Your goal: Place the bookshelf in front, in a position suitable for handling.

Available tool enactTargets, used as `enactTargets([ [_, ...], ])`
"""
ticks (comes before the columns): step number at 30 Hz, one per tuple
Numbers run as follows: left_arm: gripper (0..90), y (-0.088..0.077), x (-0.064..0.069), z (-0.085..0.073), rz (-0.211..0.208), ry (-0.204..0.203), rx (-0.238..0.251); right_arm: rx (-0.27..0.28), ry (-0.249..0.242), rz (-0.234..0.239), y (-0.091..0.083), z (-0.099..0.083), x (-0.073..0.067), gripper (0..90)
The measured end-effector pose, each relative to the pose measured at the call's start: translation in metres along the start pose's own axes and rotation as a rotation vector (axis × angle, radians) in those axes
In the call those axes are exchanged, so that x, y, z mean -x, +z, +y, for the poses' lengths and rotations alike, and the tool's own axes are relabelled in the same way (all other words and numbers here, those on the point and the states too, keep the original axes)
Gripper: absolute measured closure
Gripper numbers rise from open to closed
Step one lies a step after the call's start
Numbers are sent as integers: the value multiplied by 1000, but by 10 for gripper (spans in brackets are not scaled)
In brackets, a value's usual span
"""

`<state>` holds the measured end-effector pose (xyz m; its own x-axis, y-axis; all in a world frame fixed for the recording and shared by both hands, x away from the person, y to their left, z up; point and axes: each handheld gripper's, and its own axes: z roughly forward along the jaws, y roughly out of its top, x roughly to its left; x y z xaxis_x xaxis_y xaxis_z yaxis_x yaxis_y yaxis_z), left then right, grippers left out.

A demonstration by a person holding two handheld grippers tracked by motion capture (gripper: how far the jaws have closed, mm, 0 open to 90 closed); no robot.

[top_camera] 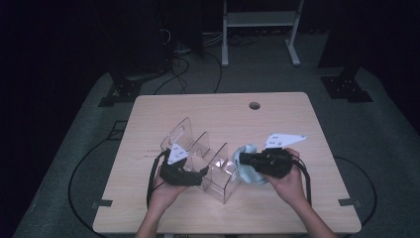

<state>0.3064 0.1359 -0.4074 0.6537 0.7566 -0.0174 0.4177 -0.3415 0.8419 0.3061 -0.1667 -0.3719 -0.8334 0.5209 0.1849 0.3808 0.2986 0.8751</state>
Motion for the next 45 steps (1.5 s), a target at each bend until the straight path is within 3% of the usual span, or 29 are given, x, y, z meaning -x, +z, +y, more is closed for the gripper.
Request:
enactTargets([
  [2,73,0,0,0,1,-3,1,-18,-33,43,4,1,-16,834],
  [4,73,0,0,0,0,-3,3,-33,-84,8,4,3,-21,834],
  [8,74,0,1,0,2,0,5,-15,-22,-69,1,5,4,834],
  [10,74,1,1,0,4,0,9,-10,-9,-73,1,3,5,835],
  [11,74,1,1,0,5,-1,9,-12,-26,-77,1,2,1,836],
  [14,74,1,1,0,10,-4,5,-14,-55,-15,5,0,-19,837],
  [16,76,1,1,-1,10,-4,2,-24,-62,76,11,-4,-38,837],
  [17,76,1,1,0,10,-3,1,-35,-83,86,14,-6,-46,837],
  [20,77,1,1,-1,8,-4,4,-48,-146,73,17,-7,-60,835],
  [24,77,1,2,-1,9,-7,11,-4,-105,1,10,-6,-39,835],
  [26,76,1,3,0,9,0,10,5,-106,-17,8,-7,-35,835],
  [28,75,2,4,0,8,-3,14,11,-107,-18,6,-10,-40,836],
  [30,76,2,3,0,10,3,5,-1,-113,51,11,-13,-50,837],
  [32,77,2,2,-1,4,-1,8,-19,-164,67,17,-15,-65,837],
  [34,77,2,3,-1,5,1,9,-43,-194,65,19,-14,-70,837],
  [37,76,2,3,-1,5,1,7,-13,-157,35,13,-11,-58,835],
  [40,76,2,3,-1,3,1,9,-2,-143,-42,5,-7,-42,835],
  [43,76,2,3,0,3,0,9,14,-103,-100,1,-4,-16,836],
  [45,76,2,3,0,3,-1,11,19,-49,-126,-1,-3,3,836],
])
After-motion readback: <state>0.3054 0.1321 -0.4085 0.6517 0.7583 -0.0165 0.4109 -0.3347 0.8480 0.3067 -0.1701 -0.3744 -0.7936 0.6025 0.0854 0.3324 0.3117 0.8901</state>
